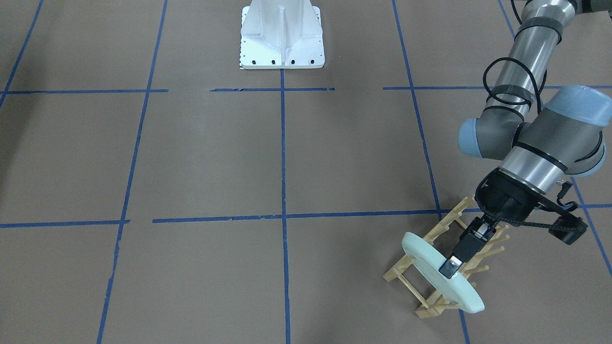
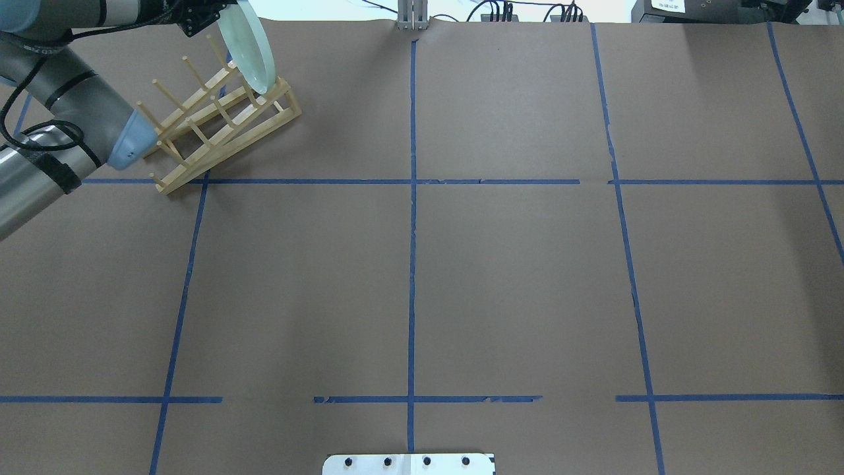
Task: Place plate on table
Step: 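Close the left gripper on the plate rim and lift it from the rack, then carry the plate with the left gripper toward the robot, tilting it flat, then lower the plate flat onto the table and open the left gripper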
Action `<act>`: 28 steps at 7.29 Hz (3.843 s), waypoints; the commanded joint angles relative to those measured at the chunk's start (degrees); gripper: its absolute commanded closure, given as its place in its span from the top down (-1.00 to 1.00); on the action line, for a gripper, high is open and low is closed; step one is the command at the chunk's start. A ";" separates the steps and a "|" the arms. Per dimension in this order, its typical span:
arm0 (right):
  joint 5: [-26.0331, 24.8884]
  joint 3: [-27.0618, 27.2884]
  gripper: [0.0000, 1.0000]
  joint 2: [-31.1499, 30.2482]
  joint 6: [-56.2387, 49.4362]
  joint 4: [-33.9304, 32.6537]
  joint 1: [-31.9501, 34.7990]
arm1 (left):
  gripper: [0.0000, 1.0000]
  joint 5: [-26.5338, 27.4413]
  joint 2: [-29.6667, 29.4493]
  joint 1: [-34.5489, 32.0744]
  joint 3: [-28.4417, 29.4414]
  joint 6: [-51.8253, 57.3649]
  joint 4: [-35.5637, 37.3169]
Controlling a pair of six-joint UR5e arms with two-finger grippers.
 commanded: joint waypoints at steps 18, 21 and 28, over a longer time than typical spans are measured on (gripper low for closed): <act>0.00 0.00 1.00 0.00 0.00 0.00 0.00 | -1.00 8.23 -14.80 30.52 -13.80 22.09 95.83; 0.00 0.00 1.00 0.00 0.00 0.00 0.00 | -0.77 8.23 -13.22 32.01 -13.71 22.09 94.69; 0.00 0.00 1.00 0.00 0.00 0.00 0.00 | 0.58 6.58 -11.03 18.81 -22.72 28.09 84.59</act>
